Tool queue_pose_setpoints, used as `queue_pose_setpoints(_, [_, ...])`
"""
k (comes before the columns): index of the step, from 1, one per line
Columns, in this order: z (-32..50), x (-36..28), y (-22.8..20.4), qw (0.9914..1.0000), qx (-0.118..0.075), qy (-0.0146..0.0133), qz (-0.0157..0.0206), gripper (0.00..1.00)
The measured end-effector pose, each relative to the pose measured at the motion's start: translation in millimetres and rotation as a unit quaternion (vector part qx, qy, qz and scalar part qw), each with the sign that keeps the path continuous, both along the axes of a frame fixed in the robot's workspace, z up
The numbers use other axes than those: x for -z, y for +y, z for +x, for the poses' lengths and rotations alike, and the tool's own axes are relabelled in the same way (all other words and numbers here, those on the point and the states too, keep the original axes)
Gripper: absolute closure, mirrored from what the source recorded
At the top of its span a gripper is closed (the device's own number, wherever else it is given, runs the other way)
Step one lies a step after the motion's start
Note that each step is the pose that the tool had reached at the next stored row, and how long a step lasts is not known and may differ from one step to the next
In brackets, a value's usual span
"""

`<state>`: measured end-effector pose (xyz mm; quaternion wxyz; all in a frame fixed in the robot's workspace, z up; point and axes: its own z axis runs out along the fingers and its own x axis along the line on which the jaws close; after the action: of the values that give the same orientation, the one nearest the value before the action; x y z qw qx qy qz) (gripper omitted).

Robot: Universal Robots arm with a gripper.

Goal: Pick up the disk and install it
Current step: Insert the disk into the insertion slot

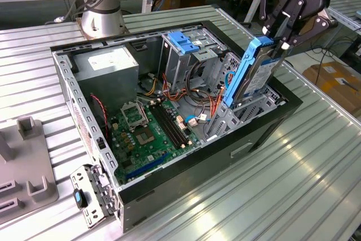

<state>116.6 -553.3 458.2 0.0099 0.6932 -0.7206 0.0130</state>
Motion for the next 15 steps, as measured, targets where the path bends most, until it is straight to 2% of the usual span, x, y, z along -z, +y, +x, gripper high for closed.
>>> queue_pose_setpoints(6, [0.0, 0.0, 0.0, 1.00000, -0.001, 0.0000, -0.0001, 0.65])
queue_pose_setpoints(8, [0.0, 0.1, 0.0, 0.99994, -0.011, 0.0000, 0.0000, 0.65])
queue_pose_setpoints(12, [0.0, 0.0, 0.0, 0.99993, -0.011, 0.0000, 0.0000, 0.65])
queue_pose_setpoints(15, [0.0, 3.3, 0.0, 0.99993, -0.011, 0.0000, -0.0001, 0.65])
